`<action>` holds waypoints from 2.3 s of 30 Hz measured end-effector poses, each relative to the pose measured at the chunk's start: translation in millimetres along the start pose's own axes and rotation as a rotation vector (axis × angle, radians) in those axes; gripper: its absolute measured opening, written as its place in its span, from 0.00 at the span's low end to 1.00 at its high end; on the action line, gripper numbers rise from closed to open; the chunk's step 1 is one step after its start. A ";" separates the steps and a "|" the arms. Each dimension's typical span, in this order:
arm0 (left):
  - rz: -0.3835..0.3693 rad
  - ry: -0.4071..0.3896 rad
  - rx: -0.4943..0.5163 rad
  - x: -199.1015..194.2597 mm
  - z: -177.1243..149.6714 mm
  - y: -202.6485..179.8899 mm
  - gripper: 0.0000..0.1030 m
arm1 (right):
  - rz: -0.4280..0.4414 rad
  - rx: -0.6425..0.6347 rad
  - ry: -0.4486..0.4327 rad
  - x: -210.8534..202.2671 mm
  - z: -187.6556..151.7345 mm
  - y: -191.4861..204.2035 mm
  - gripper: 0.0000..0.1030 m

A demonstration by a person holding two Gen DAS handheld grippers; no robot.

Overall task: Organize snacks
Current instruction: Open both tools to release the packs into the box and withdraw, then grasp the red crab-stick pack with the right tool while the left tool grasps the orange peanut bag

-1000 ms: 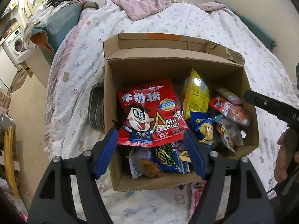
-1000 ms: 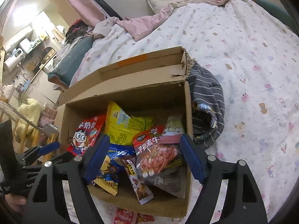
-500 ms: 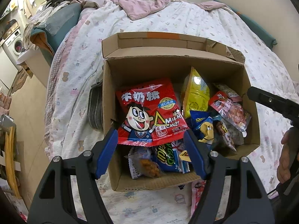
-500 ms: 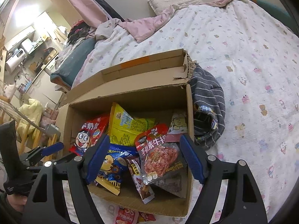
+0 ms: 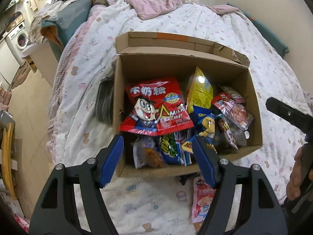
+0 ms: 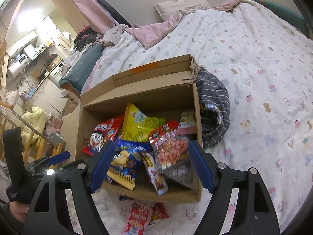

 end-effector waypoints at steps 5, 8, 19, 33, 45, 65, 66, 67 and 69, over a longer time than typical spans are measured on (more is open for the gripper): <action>-0.002 0.012 -0.017 -10.4 -19.6 2.3 0.67 | -0.008 -0.010 0.008 -13.5 -19.3 0.4 0.77; -0.018 0.024 -0.026 -15.0 -30.8 1.9 0.67 | -0.006 0.011 0.017 -21.6 -33.7 -0.5 0.77; -0.027 0.055 -0.070 -23.2 -67.7 2.7 0.67 | -0.001 0.036 0.117 -23.0 -84.2 -2.4 0.77; 0.004 0.129 -0.108 -6.8 -84.7 12.3 0.67 | -0.124 0.038 0.465 76.2 -160.5 38.4 0.77; -0.025 0.145 -0.174 -5.5 -82.6 24.6 0.67 | -0.268 -0.108 0.452 92.8 -172.6 48.6 0.49; -0.067 0.367 -0.286 19.4 -139.4 -32.4 0.67 | -0.072 0.097 0.280 -20.2 -135.7 -30.0 0.37; -0.076 0.388 -0.304 21.2 -147.3 -40.6 0.67 | -0.074 0.108 0.272 -25.3 -132.9 -35.0 0.37; -0.087 0.422 -0.324 23.9 -158.7 -54.1 0.67 | -0.076 0.115 0.265 -30.1 -129.9 -40.2 0.37; -0.088 0.455 -0.319 25.8 -174.3 -78.6 0.67 | -0.075 0.127 0.249 -35.9 -125.5 -45.5 0.37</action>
Point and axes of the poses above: each gripper's, at about its wrist camera, not at the fingertips, and x roughly the way its jaws point, y to its left, z to its top, the point moved 3 cm from there along x, roughly the way its jaws point, and after that the axes turned 4 degrees about x, right-handed, at the moved point
